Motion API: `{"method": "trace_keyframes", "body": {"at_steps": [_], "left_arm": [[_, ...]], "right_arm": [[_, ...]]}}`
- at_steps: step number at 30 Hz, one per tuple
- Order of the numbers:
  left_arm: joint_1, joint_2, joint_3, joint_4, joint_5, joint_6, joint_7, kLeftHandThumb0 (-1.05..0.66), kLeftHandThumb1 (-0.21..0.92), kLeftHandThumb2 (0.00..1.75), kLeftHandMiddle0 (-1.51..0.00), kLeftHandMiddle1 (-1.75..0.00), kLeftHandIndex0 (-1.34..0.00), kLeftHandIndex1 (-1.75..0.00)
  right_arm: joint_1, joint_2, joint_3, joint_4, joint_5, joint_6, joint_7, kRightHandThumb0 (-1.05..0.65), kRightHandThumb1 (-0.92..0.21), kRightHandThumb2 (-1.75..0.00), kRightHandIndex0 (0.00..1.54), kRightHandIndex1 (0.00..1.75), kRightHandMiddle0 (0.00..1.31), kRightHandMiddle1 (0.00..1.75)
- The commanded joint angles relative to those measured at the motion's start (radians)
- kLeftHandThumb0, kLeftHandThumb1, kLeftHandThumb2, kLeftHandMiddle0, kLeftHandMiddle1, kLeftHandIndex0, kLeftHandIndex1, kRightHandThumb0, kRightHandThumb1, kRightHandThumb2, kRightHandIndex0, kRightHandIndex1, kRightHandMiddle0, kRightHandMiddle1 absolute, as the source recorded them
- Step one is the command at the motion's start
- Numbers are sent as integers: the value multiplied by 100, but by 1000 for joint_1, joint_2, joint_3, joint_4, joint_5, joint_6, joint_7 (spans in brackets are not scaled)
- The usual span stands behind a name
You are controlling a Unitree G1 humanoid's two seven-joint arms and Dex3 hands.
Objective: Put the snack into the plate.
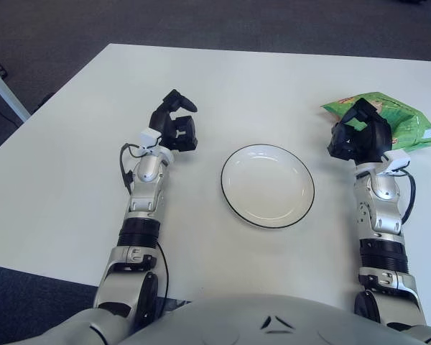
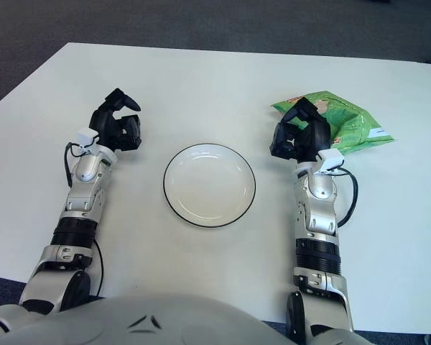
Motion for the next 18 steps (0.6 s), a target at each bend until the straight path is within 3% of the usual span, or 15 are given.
{"method": "trace_keyframes", "body": {"at_steps": [1, 18], "left_arm": [[51, 2, 6, 26, -11, 11, -6, -48, 31, 133, -130, -175, -62, -175], [48, 1, 7, 36, -16, -3, -1, -48, 31, 133, -130, -175, -62, -175]], "right_arm": [[50, 28, -3, 6, 6, 7, -3, -50, -27, -138, 132, 175, 65, 175], [48, 23, -1, 15, 0, -1, 0, -51, -26, -139, 135, 175, 67, 175]]}}
